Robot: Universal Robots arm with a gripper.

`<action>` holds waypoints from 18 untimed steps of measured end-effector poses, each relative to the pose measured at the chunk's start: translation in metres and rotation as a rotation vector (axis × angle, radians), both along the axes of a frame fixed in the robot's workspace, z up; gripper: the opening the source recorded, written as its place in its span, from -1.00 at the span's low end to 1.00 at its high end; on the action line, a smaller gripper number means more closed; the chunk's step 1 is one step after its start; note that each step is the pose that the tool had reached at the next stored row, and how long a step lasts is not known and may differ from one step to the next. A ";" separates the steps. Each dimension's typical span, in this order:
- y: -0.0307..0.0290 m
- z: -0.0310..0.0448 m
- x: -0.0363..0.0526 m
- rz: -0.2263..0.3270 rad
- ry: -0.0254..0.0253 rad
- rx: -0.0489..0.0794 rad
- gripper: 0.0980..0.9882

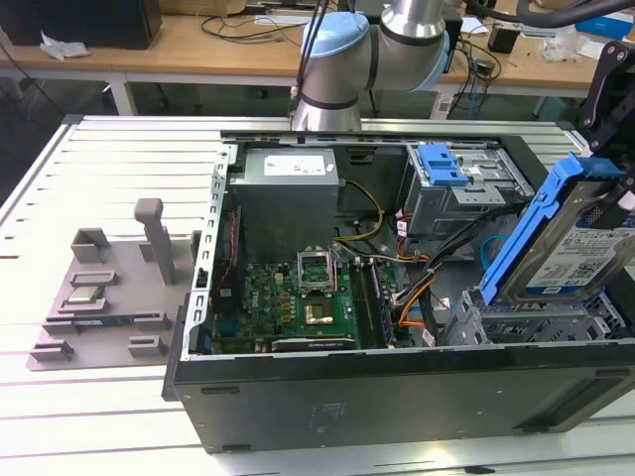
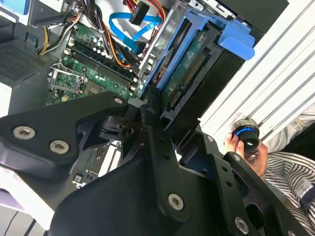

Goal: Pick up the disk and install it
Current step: 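Pick up the disk, then insert the disk into the insertion slot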

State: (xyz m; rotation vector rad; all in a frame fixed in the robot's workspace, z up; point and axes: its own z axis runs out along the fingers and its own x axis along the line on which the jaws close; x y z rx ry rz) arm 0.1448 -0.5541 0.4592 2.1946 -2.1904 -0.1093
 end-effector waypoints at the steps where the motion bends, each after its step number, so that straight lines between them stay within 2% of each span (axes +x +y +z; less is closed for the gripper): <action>1: 0.0000 0.0000 0.0000 0.000 0.0000 0.000 -0.40; 8: 0.0000 -0.0004 0.0002 0.000 0.0000 0.000 -0.40; 11: 0.0006 -0.0068 0.0002 0.000 0.0000 0.000 -0.40; 15: 0.0046 -0.0094 0.0002 0.000 0.0000 0.000 -0.40; 18: 0.0067 -0.0166 0.0002 0.000 0.0001 -0.001 -0.40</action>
